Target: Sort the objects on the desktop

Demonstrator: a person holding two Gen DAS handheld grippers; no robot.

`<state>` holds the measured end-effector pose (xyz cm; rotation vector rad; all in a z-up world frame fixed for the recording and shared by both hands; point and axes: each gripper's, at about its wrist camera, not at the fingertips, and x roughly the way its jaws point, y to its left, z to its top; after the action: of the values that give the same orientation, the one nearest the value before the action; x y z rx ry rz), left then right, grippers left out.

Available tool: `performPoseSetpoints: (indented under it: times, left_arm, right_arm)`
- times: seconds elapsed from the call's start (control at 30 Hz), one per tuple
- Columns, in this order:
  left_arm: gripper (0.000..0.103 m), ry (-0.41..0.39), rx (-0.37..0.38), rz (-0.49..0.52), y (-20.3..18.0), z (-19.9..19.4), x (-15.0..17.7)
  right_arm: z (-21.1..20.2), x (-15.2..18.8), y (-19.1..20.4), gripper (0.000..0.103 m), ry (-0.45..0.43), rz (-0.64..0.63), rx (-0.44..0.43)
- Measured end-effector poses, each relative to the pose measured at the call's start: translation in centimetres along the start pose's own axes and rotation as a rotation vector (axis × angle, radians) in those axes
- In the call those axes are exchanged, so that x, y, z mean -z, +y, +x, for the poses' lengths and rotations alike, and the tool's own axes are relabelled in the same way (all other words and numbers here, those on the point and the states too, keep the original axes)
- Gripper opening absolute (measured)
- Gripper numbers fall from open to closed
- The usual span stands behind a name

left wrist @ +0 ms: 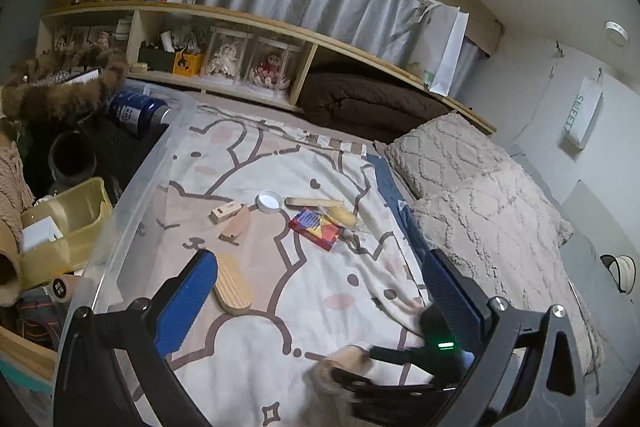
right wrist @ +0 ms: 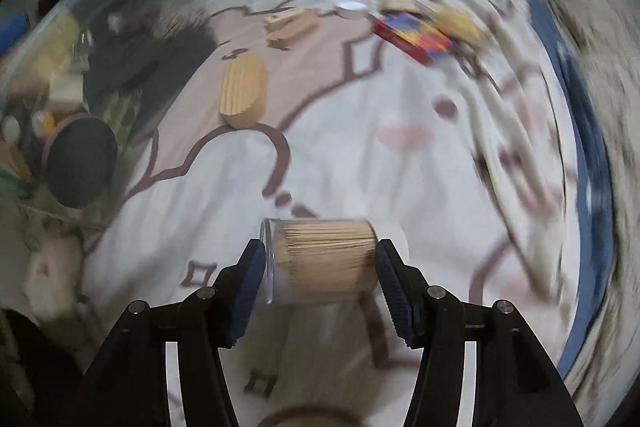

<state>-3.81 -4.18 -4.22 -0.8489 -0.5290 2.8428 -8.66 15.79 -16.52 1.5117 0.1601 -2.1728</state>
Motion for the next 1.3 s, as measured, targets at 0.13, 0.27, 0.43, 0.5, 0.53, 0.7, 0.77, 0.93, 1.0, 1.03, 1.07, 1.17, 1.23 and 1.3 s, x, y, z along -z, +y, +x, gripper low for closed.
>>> performPoseSetpoints:
  times: [0.13, 0.27, 0.43, 0.5, 0.53, 0.7, 0.77, 0.93, 1.0, 1.03, 1.07, 1.17, 1.23, 1.3]
  left_arm:
    - [0.103, 0.066, -0.021, 0.02, 0.2, 1.3, 0.7]
    - [0.103, 0.141, -0.057, 0.05, 0.4, 3.1, 2.1]
    - [0.103, 0.252, -0.1, 0.054, 1.6, 5.8, 3.7]
    - [0.103, 0.283, -0.109, 0.032, 2.6, 6.6, 4.0]
    - [0.103, 0.292, -0.11, 0.015, 3.2, 6.8, 4.0]
    - [0.103, 0.29, -0.129, -0.01, 4.2, 7.7, 3.2]
    - [0.103, 0.283, -0.163, 0.028, 3.7, 8.6, 2.8]
    - [0.103, 0.281, -0.269, 0.146, 2.8, 12.5, 1.9]
    - [0.103, 0.303, -0.298, 0.147, 3.0, 14.6, 1.7]
    - [0.101, 0.319, -0.31, 0.14, 3.1, 15.5, 1.7]
    - [0.097, 0.34, -0.332, 0.131, 3.3, 16.5, 1.7]
    - [0.079, 0.419, -0.42, 0.093, 4.0, 19.2, 2.1]
    - [0.079, 0.452, -0.45, 0.077, 4.4, 20.2, 2.5]
    - [0.078, 0.479, -0.489, 0.085, 4.8, 21.1, 3.0]
  right_arm:
    - [-2.3, 2.3, -2.0, 0.056, -0.05, 0.161, -0.051]
    - [-4.8, 2.9, -4.1, 0.056, -0.145, 0.304, -0.135]
    - [-5.0, 2.6, -5.0, 0.056, -0.173, 0.348, -0.172]
    - [-4.8, 2.6, -5.1, 0.056, -0.172, 0.355, -0.188]
    - [-4.7, 2.6, -5.3, 0.056, -0.172, 0.36, -0.195]
    - [-5.0, 2.7, -6.0, 0.056, -0.194, 0.377, -0.241]
    - [-5.1, 2.7, -6.2, 0.056, -0.2, 0.38, -0.263]
    - [-4.7, 2.6, -7.0, 0.057, -0.209, 0.398, -0.302]
    - [-4.3, 2.5, -7.5, 0.057, -0.199, 0.41, -0.308]
    - [-4.2, 2.6, -7.7, 0.057, -0.198, 0.412, -0.313]
    - [-4.0, 2.6, -7.9, 0.057, -0.197, 0.417, -0.318]
    - [-3.5, 2.5, -8.6, 0.057, -0.191, 0.44, -0.336]
    - [-3.2, 2.2, -9.0, 0.057, -0.192, 0.446, -0.347]
    - [-3.0, 2.0, -9.0, 0.057, -0.197, 0.437, -0.351]
